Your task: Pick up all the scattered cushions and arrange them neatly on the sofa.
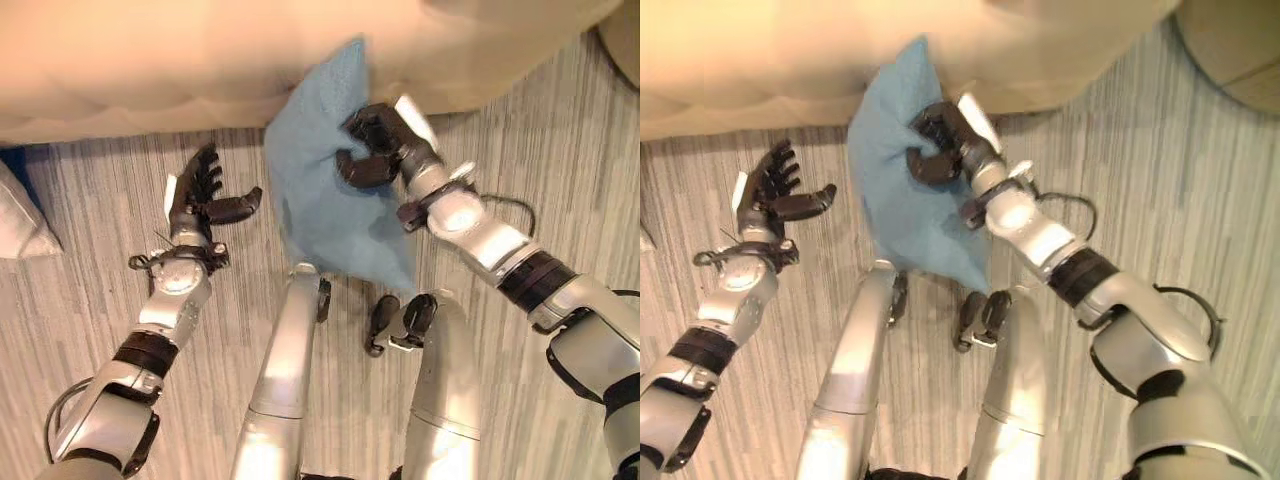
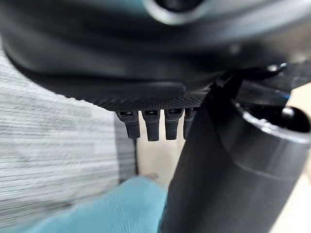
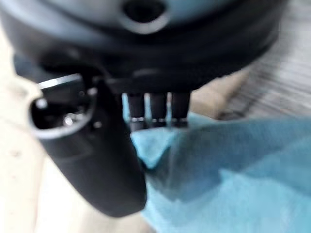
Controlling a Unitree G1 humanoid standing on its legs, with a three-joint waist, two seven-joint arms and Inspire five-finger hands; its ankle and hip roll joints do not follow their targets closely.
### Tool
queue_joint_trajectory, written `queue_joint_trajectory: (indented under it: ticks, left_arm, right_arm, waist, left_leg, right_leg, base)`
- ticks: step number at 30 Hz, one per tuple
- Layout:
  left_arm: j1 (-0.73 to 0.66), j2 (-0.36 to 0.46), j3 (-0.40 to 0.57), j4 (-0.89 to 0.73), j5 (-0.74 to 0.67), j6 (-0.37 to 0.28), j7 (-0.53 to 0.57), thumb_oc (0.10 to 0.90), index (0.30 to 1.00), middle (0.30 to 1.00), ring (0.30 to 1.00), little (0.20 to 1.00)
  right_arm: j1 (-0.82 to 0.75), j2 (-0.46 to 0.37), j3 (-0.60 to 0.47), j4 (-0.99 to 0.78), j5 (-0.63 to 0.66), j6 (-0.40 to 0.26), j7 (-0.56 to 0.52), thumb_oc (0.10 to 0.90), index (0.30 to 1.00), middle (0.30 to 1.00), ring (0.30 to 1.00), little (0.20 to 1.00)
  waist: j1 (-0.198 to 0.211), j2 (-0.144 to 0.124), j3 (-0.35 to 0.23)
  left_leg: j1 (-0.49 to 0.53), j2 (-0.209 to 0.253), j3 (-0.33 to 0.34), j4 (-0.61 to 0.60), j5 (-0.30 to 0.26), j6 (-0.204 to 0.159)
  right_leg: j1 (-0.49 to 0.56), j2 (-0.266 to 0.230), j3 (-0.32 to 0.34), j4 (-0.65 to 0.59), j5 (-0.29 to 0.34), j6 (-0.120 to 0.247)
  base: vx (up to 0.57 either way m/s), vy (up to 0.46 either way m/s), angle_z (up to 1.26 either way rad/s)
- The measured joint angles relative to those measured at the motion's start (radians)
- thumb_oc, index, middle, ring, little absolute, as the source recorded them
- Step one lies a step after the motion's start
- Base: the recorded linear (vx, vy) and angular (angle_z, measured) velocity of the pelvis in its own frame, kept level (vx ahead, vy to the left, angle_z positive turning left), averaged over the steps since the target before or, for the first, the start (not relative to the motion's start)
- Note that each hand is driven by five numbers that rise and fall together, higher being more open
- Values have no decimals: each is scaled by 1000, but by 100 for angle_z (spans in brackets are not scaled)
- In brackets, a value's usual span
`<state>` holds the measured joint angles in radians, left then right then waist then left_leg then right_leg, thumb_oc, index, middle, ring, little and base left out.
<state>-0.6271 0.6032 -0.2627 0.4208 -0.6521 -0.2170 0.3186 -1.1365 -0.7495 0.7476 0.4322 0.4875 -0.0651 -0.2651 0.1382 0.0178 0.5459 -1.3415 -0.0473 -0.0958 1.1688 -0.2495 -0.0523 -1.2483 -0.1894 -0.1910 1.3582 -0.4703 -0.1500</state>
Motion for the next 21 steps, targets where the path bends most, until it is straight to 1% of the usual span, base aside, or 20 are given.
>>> queue_joint_trajectory:
  ticks: [1,2,3,4,5,6,8,9,10,11,13,14,15,17,18,19,20,21]
  left_arm:
    - [0,0,-1,6,8,5,0,800,900,900,900,900]
    - [45,-5,-2,6,24,4,-2,800,900,900,900,900]
    - [76,-8,2,0,34,-3,-3,800,900,900,900,900]
    - [102,-7,10,-10,40,-16,-4,800,900,900,900,900]
    - [120,-6,21,-10,51,-26,-7,800,900,900,900,900]
    - [126,-9,28,-7,55,-19,-9,800,900,900,900,900]
    - [143,-22,26,-7,59,-19,-28,800,900,900,900,900]
    - [154,-35,28,-9,71,-21,-46,800,900,900,900,900]
    - [181,-69,31,-10,80,-27,-68,800,900,900,900,900]
    - [219,-94,30,-4,90,-16,-91,800,900,900,900,900]
    - [265,-119,30,-4,100,-16,-104,800,900,900,900,900]
    - [345,-137,27,-7,109,-16,-124,800,900,900,900,900]
    - [375,-144,31,-7,115,-16,-133,800,900,900,900,900]
    - [413,-158,38,2,122,-10,-141,800,900,900,900,900]
    - [424,-161,38,4,123,-7,-141,800,900,900,900,900]
    - [464,-169,41,-1,125,-5,-159,800,900,900,900,900]
    - [478,-186,51,0,125,-4,-171,800,900,900,900,900]
    - [489,-193,52,-1,125,-5,-176,800,900,900,900,900]
  right_arm:
    - [15,-15,2,14,-13,2,4,400,300,300,300,300]
    - [100,-15,2,13,-54,10,7,400,300,300,300,300]
    - [147,-15,-1,7,-76,10,12,400,300,300,300,300]
    - [183,-18,-7,-15,-92,10,17,400,300,300,300,300]
    - [196,-20,-9,-30,-104,9,22,400,300,300,300,300]
    - [196,-17,-19,-31,-120,9,23,400,300,300,300,300]
    - [214,-17,-30,-32,-142,10,24,400,300,300,300,300]
    - [240,-17,-61,-44,-159,10,26,400,300,300,300,300]
    - [289,-16,-122,-64,-175,8,27,400,300,300,300,300]
    - [322,-15,-153,-66,-207,8,45,400,300,300,300,300]
    - [373,-13,-168,-70,-229,8,56,400,300,300,300,300]
    - [454,-12,-181,-99,-250,8,69,400,300,300,300,300]
    - [497,-8,-212,-127,-265,7,75,400,300,300,300,300]
    - [546,7,-251,-149,-288,7,87,400,300,300,300,300]
    - [555,11,-251,-149,-290,7,87,400,300,300,300,300]
    - [590,15,-258,-163,-303,7,96,400,300,300,300,300]
    - [624,16,-279,-181,-315,7,108,400,300,300,300,300]
    - [634,18,-281,-183,-317,6,110,400,300,300,300,300]
  waist:
    - [-1,-2,2]
    - [-9,-4,0]
    - [-5,-12,-22]
    - [-3,-19,-51]
    - [-3,-17,-68]
    - [-9,-14,-53]
    - [-8,-15,-53]
    - [-5,-15,-55]
    - [-2,-14,-62]
    - [-3,-14,-62]
    - [-1,-14,-62]
    - [2,-18,-123]
    - [6,-19,-138]
    - [11,-20,-138]
    - [12,-20,-139]
    - [11,-20,-138]
    - [13,-20,-139]
    - [13,-23,-144]
  left_leg:
    - [29,-4,4,-21,22,-3]
    - [137,-12,5,-73,24,0]
    - [171,-13,4,-114,26,4]
    - [184,-13,4,-148,32,13]
    - [195,-13,4,-168,40,22]
    - [236,-15,4,-188,40,21]
    - [288,-18,0,-230,42,18]
    - [313,-18,-5,-262,43,17]
    - [351,-19,-13,-333,72,11]
    - [409,-19,-25,-398,101,5]
    - [478,-19,-33,-457,116,3]
    - [499,-18,-45,-499,122,1]
    - [517,-16,-51,-528,129,5]
    - [589,-8,-55,-609,170,-3]
    - [609,-5,-58,-627,179,-6]
    - [686,0,-62,-674,182,-4]
    - [736,0,-72,-719,197,-3]
    - [765,1,-79,-741,202,-4]
  right_leg:
    - [29,-1,8,-20,18,6]
    - [120,-9,8,-49,57,34]
    - [125,-12,8,-72,65,45]
    - [127,-14,7,-133,65,48]
    - [148,-20,5,-214,88,50]
    - [206,-24,-7,-253,80,72]
    - [250,-26,-15,-287,84,72]
    - [273,-27,-23,-309,84,73]
    - [312,-27,-41,-367,93,79]
    - [369,-26,-63,-421,112,76]
    - [437,-23,-80,-465,119,78]
    - [461,-20,-92,-505,122,86]
    - [478,-14,-98,-535,130,89]
    - [547,2,-113,-610,163,90]
    - [567,7,-115,-630,173,95]
    - [652,15,-130,-683,176,97]
    - [702,20,-140,-723,186,103]
    - [732,24,-144,-748,193,107]
  base:
    - [-112,-105,34]
    - [-90,-82,15]
    - [-76,-123,6]
    - [-35,-60,-3]
    - [-40,-85,5]
    - [-26,-59,8]
    - [-18,-81,10]
    - [9,-77,16]
    - [62,-79,25]
    - [62,-57,29]
    - [108,-45,22]
    - [168,-67,14]
    - [127,-58,12]
    - [117,-61,4]
    - [152,-77,6]
    - [164,-68,13]
    - [125,-40,17]
    - [146,-14,12]
